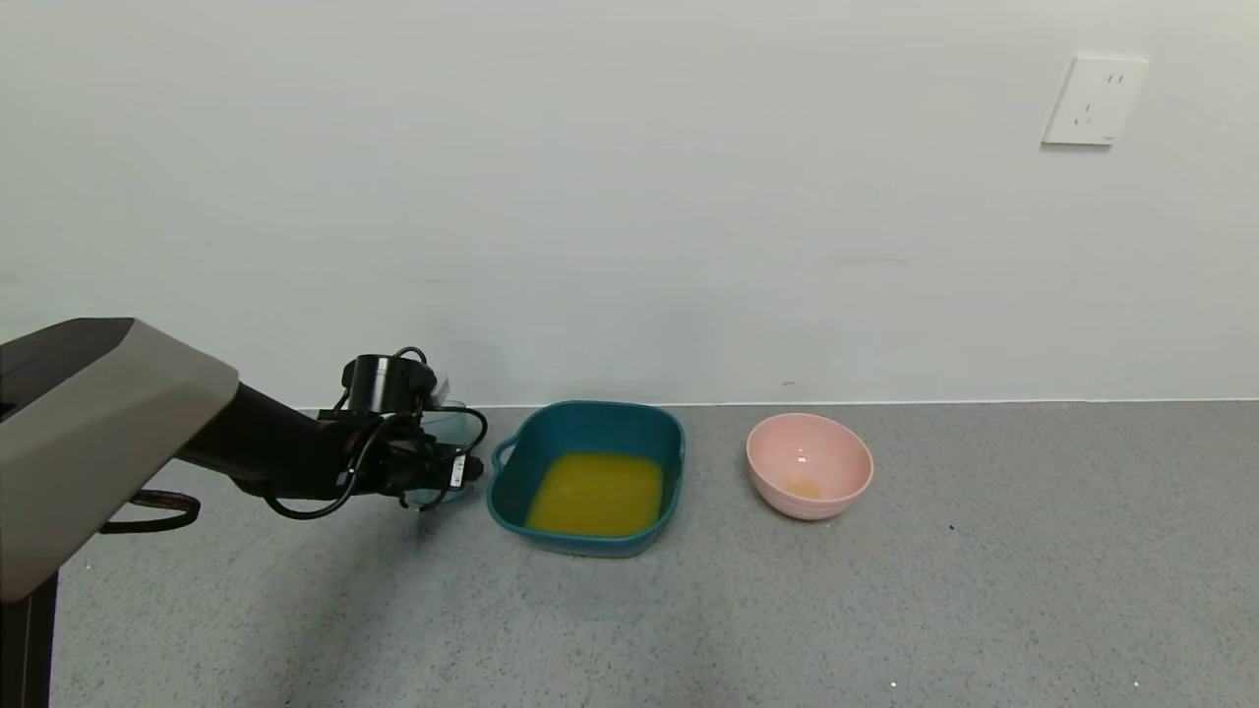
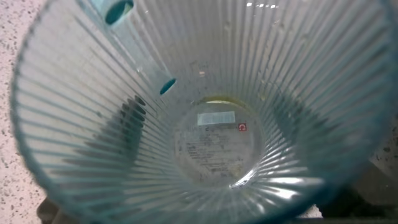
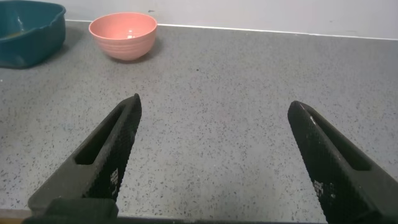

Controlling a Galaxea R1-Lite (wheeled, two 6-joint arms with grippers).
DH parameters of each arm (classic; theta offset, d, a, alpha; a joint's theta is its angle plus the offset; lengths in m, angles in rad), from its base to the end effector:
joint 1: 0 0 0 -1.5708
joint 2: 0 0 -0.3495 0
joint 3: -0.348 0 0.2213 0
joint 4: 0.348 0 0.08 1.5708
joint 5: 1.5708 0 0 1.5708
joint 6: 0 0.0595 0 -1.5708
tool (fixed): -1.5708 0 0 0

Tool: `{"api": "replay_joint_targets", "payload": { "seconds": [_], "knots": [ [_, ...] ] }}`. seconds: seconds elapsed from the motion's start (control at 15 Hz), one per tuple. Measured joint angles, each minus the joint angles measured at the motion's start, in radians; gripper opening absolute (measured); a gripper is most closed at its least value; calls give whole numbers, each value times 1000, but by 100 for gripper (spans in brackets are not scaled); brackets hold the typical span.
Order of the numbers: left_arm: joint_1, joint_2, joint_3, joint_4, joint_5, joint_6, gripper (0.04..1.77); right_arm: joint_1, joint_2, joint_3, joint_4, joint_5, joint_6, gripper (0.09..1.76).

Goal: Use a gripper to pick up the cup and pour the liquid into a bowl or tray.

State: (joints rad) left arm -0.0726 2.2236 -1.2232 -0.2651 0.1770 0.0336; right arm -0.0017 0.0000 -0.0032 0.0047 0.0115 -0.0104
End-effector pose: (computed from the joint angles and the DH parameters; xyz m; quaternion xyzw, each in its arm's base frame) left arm 0.4904 -0.0252 0.0503 0.0604 0.3574 0.0427 0.9310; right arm -0.0022 0.0007 0.0759 -0.0052 0.0007 0.0049 1.0000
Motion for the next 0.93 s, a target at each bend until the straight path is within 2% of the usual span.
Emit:
{"api": "replay_joint_targets", "payload": {
  "seconds": [0.93],
  "knots": [
    [2, -107, 55, 14, -1, 7, 169, 0, 0, 0, 0, 0, 0, 171]
  ]
}}
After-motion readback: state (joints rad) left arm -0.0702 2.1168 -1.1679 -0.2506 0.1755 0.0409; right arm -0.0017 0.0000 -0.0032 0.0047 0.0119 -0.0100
